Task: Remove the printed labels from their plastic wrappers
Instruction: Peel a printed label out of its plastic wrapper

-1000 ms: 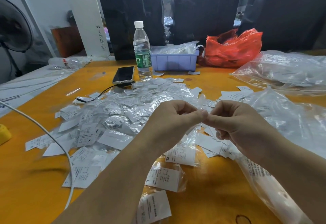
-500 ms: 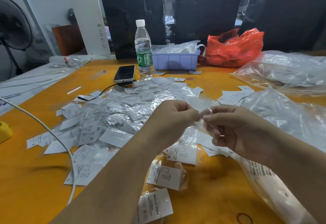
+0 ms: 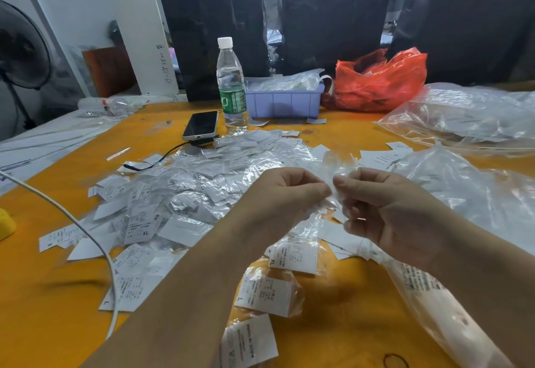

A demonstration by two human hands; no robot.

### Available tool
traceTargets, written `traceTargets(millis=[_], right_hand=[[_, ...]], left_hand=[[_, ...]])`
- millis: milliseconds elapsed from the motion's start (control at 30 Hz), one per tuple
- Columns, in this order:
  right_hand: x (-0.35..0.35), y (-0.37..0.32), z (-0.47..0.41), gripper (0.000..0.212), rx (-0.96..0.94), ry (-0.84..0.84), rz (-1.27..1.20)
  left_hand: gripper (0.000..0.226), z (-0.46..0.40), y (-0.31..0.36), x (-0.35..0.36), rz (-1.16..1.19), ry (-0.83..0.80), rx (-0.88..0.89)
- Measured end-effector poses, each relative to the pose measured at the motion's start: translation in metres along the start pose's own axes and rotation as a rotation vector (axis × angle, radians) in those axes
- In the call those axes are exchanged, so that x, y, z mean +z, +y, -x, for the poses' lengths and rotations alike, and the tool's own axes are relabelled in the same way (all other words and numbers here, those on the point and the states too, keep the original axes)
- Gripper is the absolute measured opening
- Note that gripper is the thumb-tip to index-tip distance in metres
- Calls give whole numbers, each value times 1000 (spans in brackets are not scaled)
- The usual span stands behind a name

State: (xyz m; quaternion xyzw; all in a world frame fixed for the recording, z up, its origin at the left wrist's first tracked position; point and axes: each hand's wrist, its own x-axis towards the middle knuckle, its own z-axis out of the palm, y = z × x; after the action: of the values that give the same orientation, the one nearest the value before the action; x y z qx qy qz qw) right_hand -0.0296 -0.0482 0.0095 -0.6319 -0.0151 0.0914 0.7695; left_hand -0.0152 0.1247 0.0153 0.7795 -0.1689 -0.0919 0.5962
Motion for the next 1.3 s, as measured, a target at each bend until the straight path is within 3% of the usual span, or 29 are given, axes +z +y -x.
traceTargets(millis=[233,467,600,800,1000,1300], right_hand=[[-3,-2,3,11,105,-253,110],[-3,-4,0,17,22,-31,33],[-5,-4,-2,12,-29,72,-37],[-5,-2,-2,13,-53,33,-77],[-3,-1,-1,4,-58,11,-87],[0,-2,-1,17,-54,-4,-43]], left_hand=[[15,-1,0,-3,-40,57,7],[8,1,1,-3,40,76,-2],[28,2,2,-2,112,60,-8],[10,4,4,-2,83,37,7],[16,4,5,1,34,11,0],[16,2,2,1,-29,-2,-30]])
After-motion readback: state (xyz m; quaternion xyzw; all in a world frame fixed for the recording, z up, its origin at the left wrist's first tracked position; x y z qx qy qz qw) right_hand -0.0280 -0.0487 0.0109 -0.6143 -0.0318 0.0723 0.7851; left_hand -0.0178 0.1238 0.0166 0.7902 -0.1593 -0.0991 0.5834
